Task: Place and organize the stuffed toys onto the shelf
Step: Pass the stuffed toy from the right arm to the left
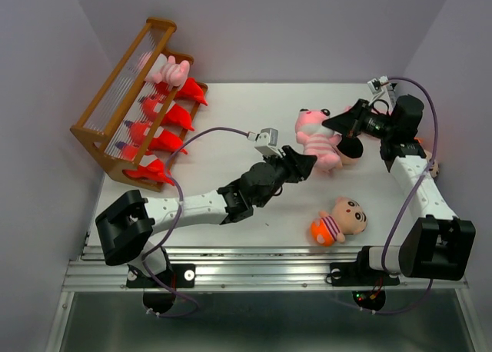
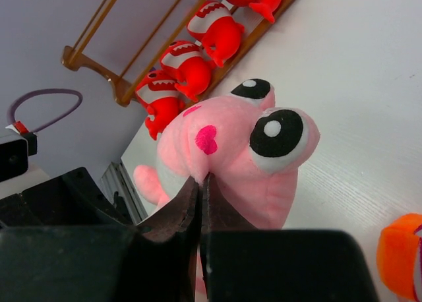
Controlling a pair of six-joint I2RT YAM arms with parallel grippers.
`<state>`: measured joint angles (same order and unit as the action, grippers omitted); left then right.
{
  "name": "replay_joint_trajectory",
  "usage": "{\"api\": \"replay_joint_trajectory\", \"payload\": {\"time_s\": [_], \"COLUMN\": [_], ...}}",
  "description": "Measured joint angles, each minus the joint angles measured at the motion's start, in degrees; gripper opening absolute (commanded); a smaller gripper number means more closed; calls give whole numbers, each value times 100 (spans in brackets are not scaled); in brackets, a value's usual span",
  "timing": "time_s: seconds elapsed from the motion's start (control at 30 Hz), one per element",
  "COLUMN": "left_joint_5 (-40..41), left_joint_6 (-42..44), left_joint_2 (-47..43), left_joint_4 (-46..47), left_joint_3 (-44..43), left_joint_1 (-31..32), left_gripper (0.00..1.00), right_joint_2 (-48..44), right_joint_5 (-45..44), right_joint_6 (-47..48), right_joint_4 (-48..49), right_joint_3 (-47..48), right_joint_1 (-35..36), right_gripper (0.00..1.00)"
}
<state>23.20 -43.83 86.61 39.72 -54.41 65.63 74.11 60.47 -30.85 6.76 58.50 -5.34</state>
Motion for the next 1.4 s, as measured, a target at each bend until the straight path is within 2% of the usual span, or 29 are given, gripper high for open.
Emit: {"api": "replay_joint_trajectory", "payload": {"time_s": [0.17, 0.3, 0.33, 0.43, 0.47, 0.53, 0.6, 0.63, 0.73, 0.77, 0.93, 1.13, 1.4], "left_joint_5": [0, -2, -4, -9, -9, 0, 35, 61, 251, 341, 977, 2179, 3403], "left_joint_6": [120, 197, 214, 280, 308, 369, 457, 490, 595, 621, 732, 654, 96], "left_joint_2": [2, 17, 28, 52, 55, 55, 55, 44, -205, -372, -1377, -2299, -2291], "left_joint_4": [144, 201, 205, 210, 212, 212, 210, 208, 127, 74, -341, -1493, -3445], "left_joint_3": [-4, -7, -7, -7, -7, -7, -7, 7, 262, 415, 1012, 1029, 400], "left_joint_1": [0, 0, 0, 2, 2, 2, 7, 17, 33, 28, 26, 26, -341], "left_gripper": [27, 3, 0, 0, 0, 0, 0, 0, 0, 0, 0, 0, 0], "right_joint_2": [-11, -39, -39, -61, -72, -105, -144, -144, -149, -155, -223, -575, -494], "right_joint_5": [-4, -4, -7, -7, -9, -17, -37, -46, -42, -26, -111, -339, -367], "right_joint_6": [-46, -76, -90, -92, -90, -70, -7, 33, 227, 295, 651, 1003, 1526], "right_joint_4": [81, 140, 140, 146, 149, 151, 133, 120, -13, -101, -470, -584, -645], "right_joint_3": [-61, -133, -136, -138, -142, -170, -208, -208, -203, -197, -105, -131, -813], "right_joint_1": [20, 20, 20, 20, 20, 20, 17, 17, 20, 22, 55, 55, 4], "right_gripper": [1, 1, 1, 2, 11, 22, 47, 64, 88, 100, 100, 100, 100]}}
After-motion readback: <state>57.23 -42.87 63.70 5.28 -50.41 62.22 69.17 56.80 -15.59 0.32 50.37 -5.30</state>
